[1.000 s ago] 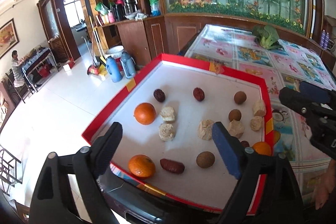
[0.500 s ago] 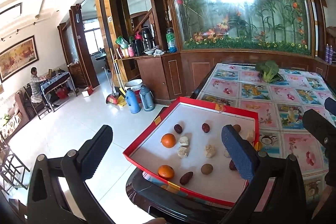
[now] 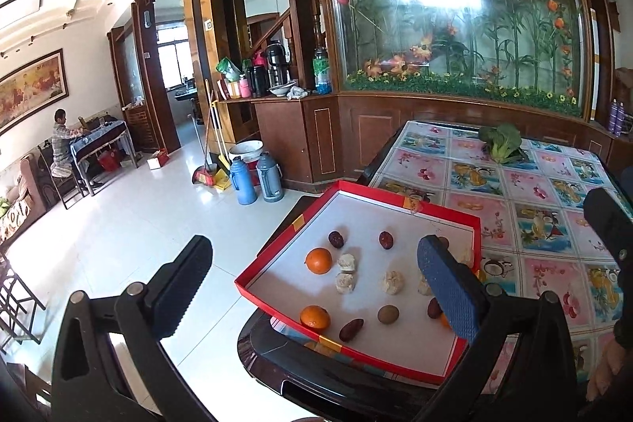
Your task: Organize fruits
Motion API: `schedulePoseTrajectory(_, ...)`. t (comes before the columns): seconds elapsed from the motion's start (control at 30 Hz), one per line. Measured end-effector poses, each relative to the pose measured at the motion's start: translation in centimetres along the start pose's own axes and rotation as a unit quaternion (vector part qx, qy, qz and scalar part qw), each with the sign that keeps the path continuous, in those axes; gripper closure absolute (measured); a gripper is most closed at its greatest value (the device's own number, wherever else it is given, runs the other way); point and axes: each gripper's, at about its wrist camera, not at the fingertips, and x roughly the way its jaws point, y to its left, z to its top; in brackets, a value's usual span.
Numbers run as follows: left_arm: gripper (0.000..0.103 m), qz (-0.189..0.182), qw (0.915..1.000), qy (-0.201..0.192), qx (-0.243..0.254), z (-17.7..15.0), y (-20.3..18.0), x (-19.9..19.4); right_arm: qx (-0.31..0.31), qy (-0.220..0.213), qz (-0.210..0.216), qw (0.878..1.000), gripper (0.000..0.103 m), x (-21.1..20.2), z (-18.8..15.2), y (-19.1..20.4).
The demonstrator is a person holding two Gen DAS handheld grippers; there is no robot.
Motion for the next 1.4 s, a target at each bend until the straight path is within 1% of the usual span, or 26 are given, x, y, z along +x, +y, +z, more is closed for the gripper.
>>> schedulePoseTrajectory(0.07,0.0,0.003,1.0,0.002,-0.002,-0.1,0.2,0.2,0.001,0.016,0.007,1.0,0.0,0.4,-0.2,0.0)
schedulePoseTrajectory(0.2,0.0,0.0,0.9999,0.009,-0.007,-0.3,0.7,0.7,0.005,0.028,0.008,1.0,0.0,0.4,-0.3,0.1)
schedulePoseTrajectory(0.37,0.0,0.006,0.9999,0.012,-0.006,-0.3,0.9,1.3,0.007,0.032,0.009,0.999,0.0,0.6,-0.5,0.4)
schedulePoseTrajectory(0.5,0.0,0.005,0.9997,0.017,-0.017,-0.4,1.3,1.7,0.018,0.037,0.014,0.999,0.0,0.8,-0.7,0.3)
schedulePoseTrajectory(0.67,0.0,0.007,0.9994,0.022,-0.026,-0.4,1.6,1.8,0.017,0.035,0.017,0.999,0.0,0.9,-0.7,0.3)
schedulePoseTrajectory(0.77,0.0,0.016,0.9996,0.007,-0.024,-0.4,1.6,1.5,0.016,0.035,0.018,0.999,0.0,0.8,-0.8,0.5)
schedulePoseTrajectory(0.87,0.0,0.023,0.9996,-0.01,-0.009,-0.2,1.4,1.1,0.022,0.037,0.023,0.999,0.0,0.9,-0.9,0.5)
schedulePoseTrajectory(1.03,0.0,0.02,0.9997,-0.012,-0.004,0.0,1.0,1.0,0.024,0.04,0.024,0.999,0.0,1.1,-0.8,0.4)
schedulePoseTrajectory(1.23,0.0,0.021,0.9996,-0.002,-0.016,0.3,0.9,1.6,0.018,0.048,0.028,0.998,0.0,1.5,-1.1,0.5)
schedulePoseTrajectory(1.4,0.0,0.031,0.9991,0.0,-0.027,0.2,1.4,1.8,0.013,0.05,0.035,0.998,0.0,1.6,-1.0,0.8)
